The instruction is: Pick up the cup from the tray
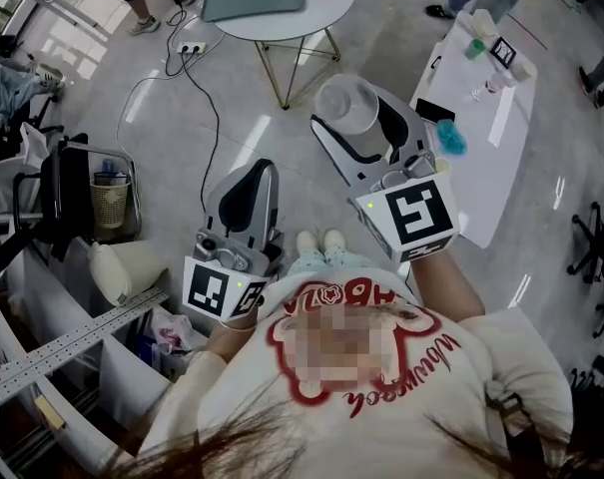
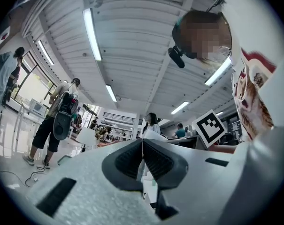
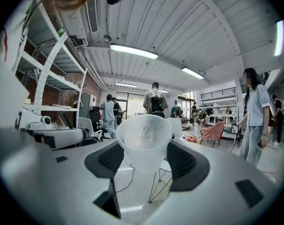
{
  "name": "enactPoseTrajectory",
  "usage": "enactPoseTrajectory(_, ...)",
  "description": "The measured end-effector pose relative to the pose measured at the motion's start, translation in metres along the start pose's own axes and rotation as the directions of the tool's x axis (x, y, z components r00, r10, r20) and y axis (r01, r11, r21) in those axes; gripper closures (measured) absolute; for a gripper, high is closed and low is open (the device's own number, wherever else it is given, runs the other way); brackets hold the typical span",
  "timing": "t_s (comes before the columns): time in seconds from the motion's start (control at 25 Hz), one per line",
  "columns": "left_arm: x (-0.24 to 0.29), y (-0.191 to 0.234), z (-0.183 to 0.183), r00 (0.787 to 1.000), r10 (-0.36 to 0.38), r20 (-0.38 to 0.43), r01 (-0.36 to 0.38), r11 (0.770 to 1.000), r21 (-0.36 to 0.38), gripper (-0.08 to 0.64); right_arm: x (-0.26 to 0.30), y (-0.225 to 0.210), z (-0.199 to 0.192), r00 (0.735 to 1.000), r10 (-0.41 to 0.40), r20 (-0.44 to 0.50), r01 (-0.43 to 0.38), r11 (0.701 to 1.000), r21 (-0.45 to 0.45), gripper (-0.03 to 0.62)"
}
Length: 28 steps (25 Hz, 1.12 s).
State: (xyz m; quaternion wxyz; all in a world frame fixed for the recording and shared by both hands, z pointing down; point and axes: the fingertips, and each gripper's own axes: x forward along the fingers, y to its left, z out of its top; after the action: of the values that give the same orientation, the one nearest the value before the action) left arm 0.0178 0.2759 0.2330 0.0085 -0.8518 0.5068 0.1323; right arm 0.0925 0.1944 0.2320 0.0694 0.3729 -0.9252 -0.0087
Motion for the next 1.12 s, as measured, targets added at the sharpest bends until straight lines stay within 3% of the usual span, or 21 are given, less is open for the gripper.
enactPoseTrajectory(1.12, -0.041, -0.01, 0.006, 1.0, 0.007, 0.001, -0.007, 1.0, 0.004, 0.546, -0.021, 0.036, 0.001, 1.0, -0.004, 0.013, 0.004, 1.0, -0.002, 0.31)
